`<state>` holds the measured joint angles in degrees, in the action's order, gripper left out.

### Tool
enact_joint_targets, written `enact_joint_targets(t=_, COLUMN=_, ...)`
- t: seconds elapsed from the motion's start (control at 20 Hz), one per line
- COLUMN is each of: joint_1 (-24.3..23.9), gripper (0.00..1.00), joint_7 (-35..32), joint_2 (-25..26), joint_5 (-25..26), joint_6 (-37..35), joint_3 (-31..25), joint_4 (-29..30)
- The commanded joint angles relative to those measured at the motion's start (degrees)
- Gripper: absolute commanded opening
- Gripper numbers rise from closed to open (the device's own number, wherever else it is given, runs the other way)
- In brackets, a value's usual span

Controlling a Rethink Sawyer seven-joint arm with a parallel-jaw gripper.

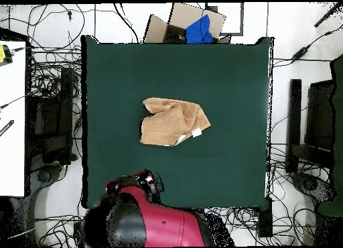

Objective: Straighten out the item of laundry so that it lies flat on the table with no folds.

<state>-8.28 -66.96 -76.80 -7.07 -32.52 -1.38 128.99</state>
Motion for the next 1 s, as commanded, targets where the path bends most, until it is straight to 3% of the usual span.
enact_joint_targets(t=0.05, joint_1=-2.3, gripper=1.00, joint_7=-11.1, joint_2=7.2, joint_5=-1.2, joint_6=7.5, joint_3=-1.6, joint_4=5.3)
enact_joint_targets(t=0.4, joint_1=-4.4, gripper=1.00, joint_7=-9.0, joint_2=6.5, joint_5=-2.3, joint_6=13.7, joint_3=-4.8, joint_4=6.5)
enact_joint_targets(t=0.75, joint_1=-2.1, gripper=1.00, joint_7=-10.9, joint_2=6.2, joint_5=-1.0, joint_6=10.6, joint_3=-2.3, joint_4=4.1)
enact_joint_targets(t=1.0, joint_1=-2.1, gripper=1.00, joint_7=-12.0, joint_2=9.4, joint_5=-1.7, joint_6=14.0, joint_3=-3.9, joint_4=4.0)
